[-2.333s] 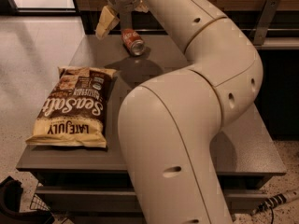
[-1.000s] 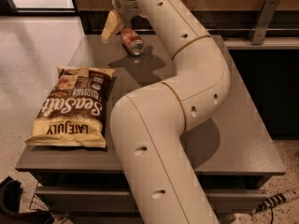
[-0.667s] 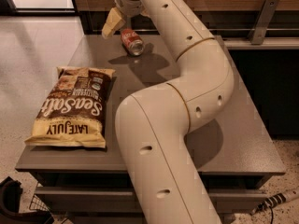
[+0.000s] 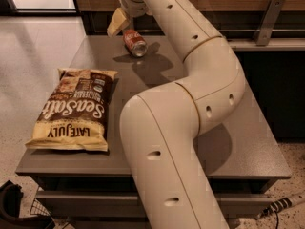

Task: Place coke can upright

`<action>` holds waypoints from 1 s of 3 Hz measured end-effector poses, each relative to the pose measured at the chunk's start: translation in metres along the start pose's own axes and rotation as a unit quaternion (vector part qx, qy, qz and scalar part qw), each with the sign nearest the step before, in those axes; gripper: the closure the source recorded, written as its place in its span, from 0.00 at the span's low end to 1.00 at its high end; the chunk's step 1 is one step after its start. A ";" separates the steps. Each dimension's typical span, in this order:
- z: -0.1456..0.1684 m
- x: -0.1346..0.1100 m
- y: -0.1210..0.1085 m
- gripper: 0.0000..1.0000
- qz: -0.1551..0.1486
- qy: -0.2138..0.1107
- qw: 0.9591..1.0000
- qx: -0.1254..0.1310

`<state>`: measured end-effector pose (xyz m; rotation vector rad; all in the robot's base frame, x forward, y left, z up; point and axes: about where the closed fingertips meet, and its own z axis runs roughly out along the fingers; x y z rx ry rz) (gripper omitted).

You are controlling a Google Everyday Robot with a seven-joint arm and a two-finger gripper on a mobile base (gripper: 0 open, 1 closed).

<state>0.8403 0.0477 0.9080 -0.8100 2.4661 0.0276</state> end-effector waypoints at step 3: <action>0.042 0.023 0.011 0.00 0.008 0.046 0.999 0.024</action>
Offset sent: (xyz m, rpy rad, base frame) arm -0.0460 -0.0171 -0.0494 -0.0254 -0.0343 -0.1152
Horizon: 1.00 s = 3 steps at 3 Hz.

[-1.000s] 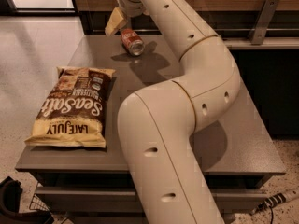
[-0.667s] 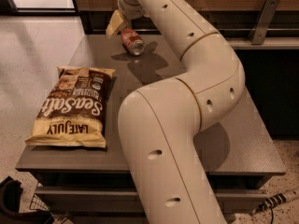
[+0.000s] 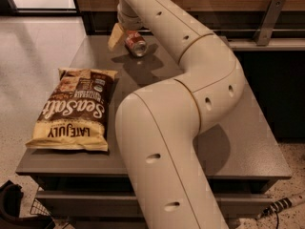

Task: Place coke can upright

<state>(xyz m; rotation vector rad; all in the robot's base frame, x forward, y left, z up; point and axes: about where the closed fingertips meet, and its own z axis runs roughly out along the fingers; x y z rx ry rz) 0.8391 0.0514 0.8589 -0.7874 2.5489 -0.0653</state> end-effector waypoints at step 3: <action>0.012 0.000 0.001 0.00 -0.008 0.029 1.000 -0.003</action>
Offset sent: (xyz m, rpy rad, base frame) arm 0.0295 -0.0002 0.0042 -0.0139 0.0550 0.0004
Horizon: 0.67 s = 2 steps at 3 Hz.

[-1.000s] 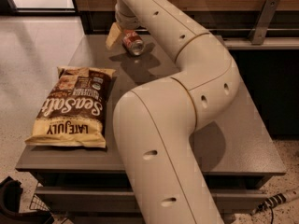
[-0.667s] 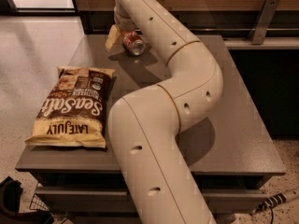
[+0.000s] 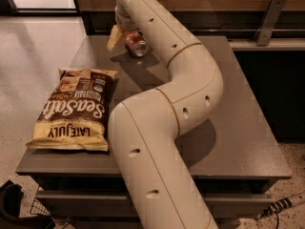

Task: Place coke can upright

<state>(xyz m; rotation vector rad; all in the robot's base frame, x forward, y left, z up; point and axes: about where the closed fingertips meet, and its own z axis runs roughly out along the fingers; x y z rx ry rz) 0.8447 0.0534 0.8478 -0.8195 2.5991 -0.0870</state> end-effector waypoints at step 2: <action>0.007 0.001 0.006 0.00 -0.009 0.011 1.000 -0.001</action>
Offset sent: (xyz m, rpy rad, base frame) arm 0.0311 0.0067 0.0148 -0.0296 0.0411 0.0168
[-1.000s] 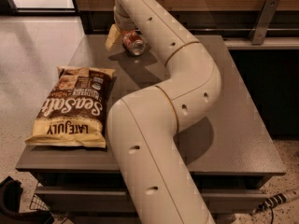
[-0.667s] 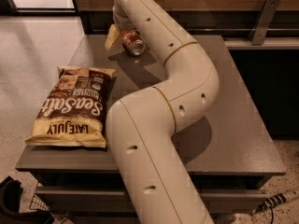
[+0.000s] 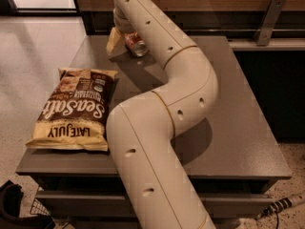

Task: Place coke can upright

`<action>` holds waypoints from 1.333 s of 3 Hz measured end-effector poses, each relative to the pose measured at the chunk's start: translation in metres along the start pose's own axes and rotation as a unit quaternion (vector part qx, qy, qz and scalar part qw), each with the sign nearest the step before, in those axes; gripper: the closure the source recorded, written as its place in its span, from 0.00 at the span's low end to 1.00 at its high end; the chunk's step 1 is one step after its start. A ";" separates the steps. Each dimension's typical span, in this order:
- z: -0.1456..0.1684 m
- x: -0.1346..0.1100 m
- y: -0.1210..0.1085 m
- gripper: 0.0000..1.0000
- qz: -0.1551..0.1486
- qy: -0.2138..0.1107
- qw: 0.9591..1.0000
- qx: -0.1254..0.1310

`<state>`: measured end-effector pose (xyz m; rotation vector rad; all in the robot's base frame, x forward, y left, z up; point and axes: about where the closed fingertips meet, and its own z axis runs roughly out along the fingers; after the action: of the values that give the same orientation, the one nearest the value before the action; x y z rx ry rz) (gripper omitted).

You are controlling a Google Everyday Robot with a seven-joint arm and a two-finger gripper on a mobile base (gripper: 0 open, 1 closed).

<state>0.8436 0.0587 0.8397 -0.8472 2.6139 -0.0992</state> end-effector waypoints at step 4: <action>0.018 0.004 0.001 0.10 0.006 0.004 1.000 -0.012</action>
Offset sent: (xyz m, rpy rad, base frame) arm 0.0293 -0.0066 0.0117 0.0166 0.0328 -0.0144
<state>0.8471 0.0579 0.8215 -0.8409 2.6329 -0.0693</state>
